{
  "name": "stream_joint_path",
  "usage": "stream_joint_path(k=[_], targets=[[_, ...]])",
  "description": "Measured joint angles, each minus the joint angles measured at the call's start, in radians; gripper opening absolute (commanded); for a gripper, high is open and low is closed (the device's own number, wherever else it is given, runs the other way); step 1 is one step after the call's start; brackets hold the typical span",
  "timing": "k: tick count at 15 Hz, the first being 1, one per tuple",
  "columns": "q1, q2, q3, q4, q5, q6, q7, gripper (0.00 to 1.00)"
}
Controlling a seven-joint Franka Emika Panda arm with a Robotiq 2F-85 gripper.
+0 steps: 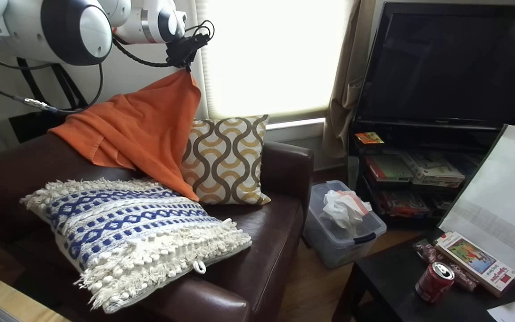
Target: Spread the yellow towel more on the right sofa support side of the sofa
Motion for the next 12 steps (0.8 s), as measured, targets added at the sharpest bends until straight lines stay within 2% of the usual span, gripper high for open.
stream_joint_path(k=[3, 12], targets=[[0.004, 0.001, 0.0, 0.01, -0.001, 0.0, -0.021, 0.01], [0.062, 0.064, 0.005, 0.203, -0.001, -0.005, -0.274, 0.01]])
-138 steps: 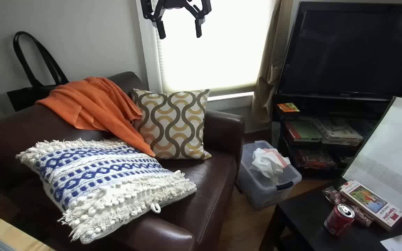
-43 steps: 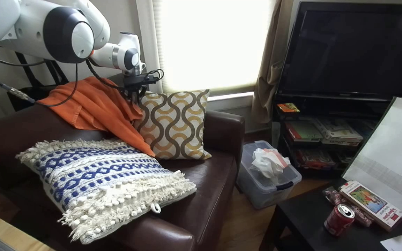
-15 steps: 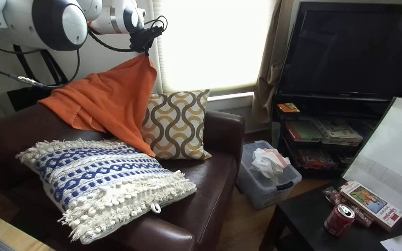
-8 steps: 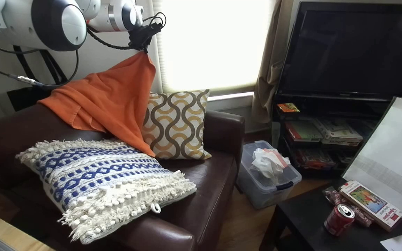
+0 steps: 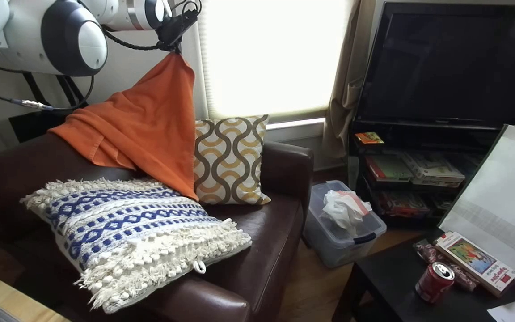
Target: Spread the yellow towel more on the right sofa support side of the sofa
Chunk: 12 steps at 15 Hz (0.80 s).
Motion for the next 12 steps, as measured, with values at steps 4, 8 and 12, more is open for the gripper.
stream_joint_path(k=[4, 8, 12], targets=[[0.016, 0.049, -0.002, 0.076, 0.005, 0.025, -0.052, 0.01], [0.039, 0.075, 0.025, 0.103, 0.038, 0.115, -0.107, 0.01], [0.058, 0.09, 0.079, 0.102, 0.089, 0.164, -0.183, 0.01]])
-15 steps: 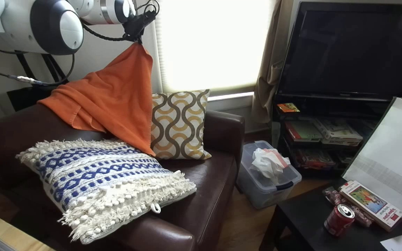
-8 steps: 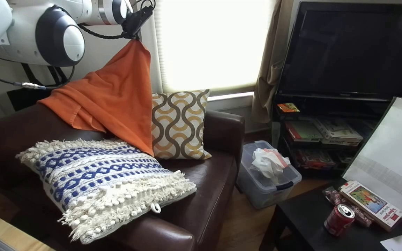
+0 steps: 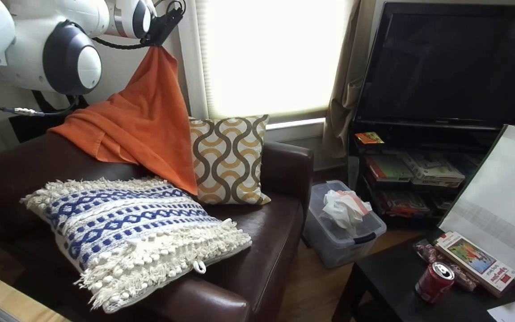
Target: Spread the yellow towel more on the right sofa support side of the sofa
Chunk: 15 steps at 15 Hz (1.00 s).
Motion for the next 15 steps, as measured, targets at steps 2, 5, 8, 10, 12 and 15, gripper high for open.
stream_joint_path(k=[2, 5, 8, 10, 12, 15], targets=[[0.009, 0.008, 0.013, 0.0, 0.012, 0.024, -0.026, 0.01], [0.019, 0.019, 0.016, 0.0, 0.018, 0.044, -0.043, 0.01], [0.02, 0.03, 0.012, 0.0, 0.017, 0.047, -0.045, 0.01], [0.019, 0.037, 0.002, 0.0, 0.017, 0.047, -0.045, 0.01], [0.016, 0.046, -0.011, 0.0, 0.017, 0.047, -0.043, 0.01], [0.013, 0.062, -0.044, 0.0, 0.017, 0.045, -0.033, 0.01]])
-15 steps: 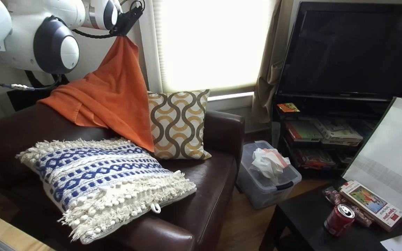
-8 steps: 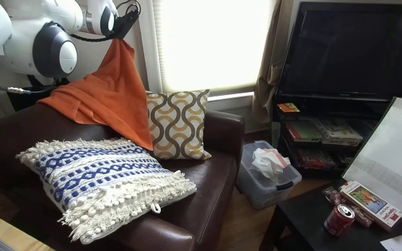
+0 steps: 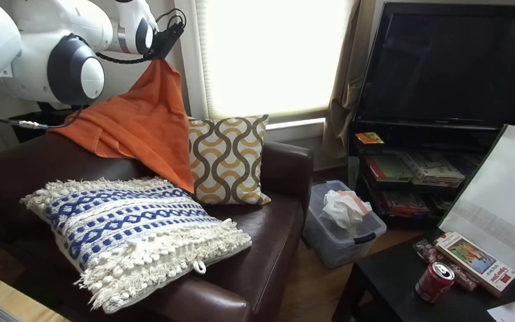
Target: Spread the yellow towel more on the right sofa support side of the sofa
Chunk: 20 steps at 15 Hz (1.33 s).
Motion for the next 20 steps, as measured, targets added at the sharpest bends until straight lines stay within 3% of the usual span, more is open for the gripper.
stream_joint_path(k=[12, 20], targets=[[-0.019, 0.046, -0.114, 0.0, -0.018, -0.126, 0.147, 0.01], [-0.065, 0.048, -0.138, 0.0, -0.022, -0.153, 0.26, 0.01]])
